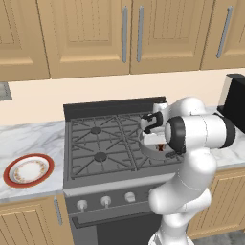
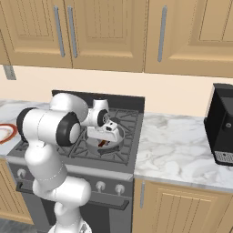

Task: Retrieve the frozen meat and place it in the pot on a burner. Then turn the burner on.

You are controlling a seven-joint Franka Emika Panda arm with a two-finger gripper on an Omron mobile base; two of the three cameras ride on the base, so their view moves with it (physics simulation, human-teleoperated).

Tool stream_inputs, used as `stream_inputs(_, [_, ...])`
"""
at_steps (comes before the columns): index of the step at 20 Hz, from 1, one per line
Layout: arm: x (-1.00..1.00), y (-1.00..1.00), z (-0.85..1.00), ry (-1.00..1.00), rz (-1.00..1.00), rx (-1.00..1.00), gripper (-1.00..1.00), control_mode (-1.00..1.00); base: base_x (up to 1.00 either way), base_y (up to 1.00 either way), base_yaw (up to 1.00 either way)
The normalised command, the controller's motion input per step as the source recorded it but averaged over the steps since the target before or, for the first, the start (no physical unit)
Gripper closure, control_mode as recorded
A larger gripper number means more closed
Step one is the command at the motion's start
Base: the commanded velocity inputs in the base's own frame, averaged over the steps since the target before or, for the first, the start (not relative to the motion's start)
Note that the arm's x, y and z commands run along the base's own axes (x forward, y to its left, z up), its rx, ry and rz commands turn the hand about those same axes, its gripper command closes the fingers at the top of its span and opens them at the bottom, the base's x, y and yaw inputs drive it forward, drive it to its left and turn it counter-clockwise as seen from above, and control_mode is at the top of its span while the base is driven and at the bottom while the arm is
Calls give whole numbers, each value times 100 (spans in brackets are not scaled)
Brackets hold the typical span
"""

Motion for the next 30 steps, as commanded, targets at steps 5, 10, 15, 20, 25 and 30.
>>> stream_inputs(5, [0,-3,0,0,0,0,-100,-100,0,0,0])
stream_inputs(10, [0,0,22,-4,0,0,-100,-100,0,0,0])
stream_inputs(15, [0,-1,43,-11,0,0,-100,-100,0,0,0])
stream_inputs(20, [-38,0,10,-9,0,0,-100,-100,0,0,0])
stream_inputs(25, [-78,-1,46,-18,0,-1,-100,-100,0,0,0])
stream_inputs(30, [-80,-3,65,-21,0,0,-100,-100,0,0,0])
